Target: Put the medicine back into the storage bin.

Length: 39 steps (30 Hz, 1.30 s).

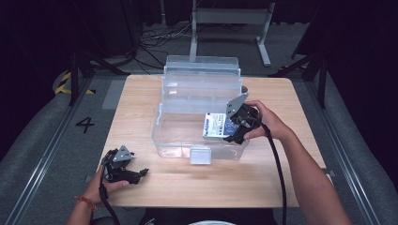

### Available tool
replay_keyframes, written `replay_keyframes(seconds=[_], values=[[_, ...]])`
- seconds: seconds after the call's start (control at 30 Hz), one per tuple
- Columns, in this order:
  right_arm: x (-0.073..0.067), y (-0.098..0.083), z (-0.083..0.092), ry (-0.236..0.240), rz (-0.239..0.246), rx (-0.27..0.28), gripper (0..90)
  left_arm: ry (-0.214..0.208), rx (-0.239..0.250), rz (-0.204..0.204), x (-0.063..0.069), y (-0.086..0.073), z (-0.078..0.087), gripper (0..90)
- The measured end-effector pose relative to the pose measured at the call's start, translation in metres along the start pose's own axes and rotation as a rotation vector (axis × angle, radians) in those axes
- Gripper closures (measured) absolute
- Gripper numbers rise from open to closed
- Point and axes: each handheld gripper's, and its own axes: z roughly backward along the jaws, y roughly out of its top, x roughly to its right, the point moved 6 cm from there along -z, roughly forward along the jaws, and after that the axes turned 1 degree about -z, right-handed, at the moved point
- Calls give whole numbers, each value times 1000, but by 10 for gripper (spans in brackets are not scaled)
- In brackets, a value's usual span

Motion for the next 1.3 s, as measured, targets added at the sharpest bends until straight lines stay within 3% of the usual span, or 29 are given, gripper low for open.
replay_keyframes(seconds=[0.13,0.37,0.5,0.6,0.73,0.9,1.3], values=[[2,-9,-6,9,-6,-12,43,0,0,-1,0,0,0,116],[1,-14,-3,5,-4,52,42,0,1,0,0,0,0,117],[0,-13,-7,-6,14,29,41,1,1,0,0,0,0,116],[-2,-12,-15,12,36,-3,42,0,2,0,0,0,0,116],[-2,-12,-20,16,34,-13,42,0,2,0,0,0,0,117],[-1,-15,-21,41,18,17,42,0,1,0,0,0,0,117],[-3,-17,-19,15,17,70,41,0,2,-1,0,0,0,117]])
